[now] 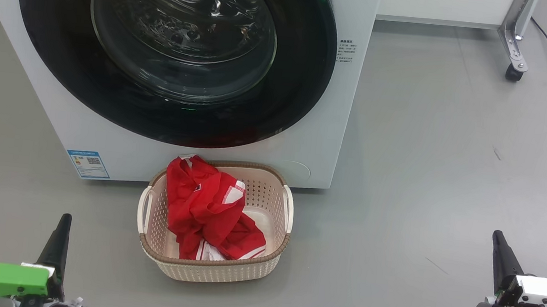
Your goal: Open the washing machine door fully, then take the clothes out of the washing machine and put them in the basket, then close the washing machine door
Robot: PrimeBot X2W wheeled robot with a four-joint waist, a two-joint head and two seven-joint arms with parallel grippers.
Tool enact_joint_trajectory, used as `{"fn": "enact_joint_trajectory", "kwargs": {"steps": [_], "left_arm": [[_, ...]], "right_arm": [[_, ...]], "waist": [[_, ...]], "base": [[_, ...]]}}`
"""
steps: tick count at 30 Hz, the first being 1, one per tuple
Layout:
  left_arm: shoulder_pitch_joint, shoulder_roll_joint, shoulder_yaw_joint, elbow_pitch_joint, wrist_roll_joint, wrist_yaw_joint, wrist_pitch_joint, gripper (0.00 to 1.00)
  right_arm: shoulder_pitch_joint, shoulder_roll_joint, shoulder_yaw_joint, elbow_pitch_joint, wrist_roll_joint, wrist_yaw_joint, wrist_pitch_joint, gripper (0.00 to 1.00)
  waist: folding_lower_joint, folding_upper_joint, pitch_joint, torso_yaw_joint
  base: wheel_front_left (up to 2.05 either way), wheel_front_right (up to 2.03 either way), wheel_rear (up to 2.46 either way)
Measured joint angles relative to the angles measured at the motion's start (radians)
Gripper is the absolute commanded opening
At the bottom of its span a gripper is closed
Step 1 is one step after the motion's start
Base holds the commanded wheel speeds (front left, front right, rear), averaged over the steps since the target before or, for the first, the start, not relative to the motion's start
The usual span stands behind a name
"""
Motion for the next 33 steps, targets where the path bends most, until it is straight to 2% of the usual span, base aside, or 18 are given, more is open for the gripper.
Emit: {"fn": "enact_joint_trajectory", "kwargs": {"steps": [33], "left_arm": [[-0.004,-0.001,0.002,0.004,0.0,0.0,0.005,0.0]], "right_arm": [[0.0,0.0,-0.003,0.003,0.0,0.005,0.001,0.0]], "waist": [[0.0,0.0,0.0,0.0]], "base": [[0.0,0.0,0.0]]}}
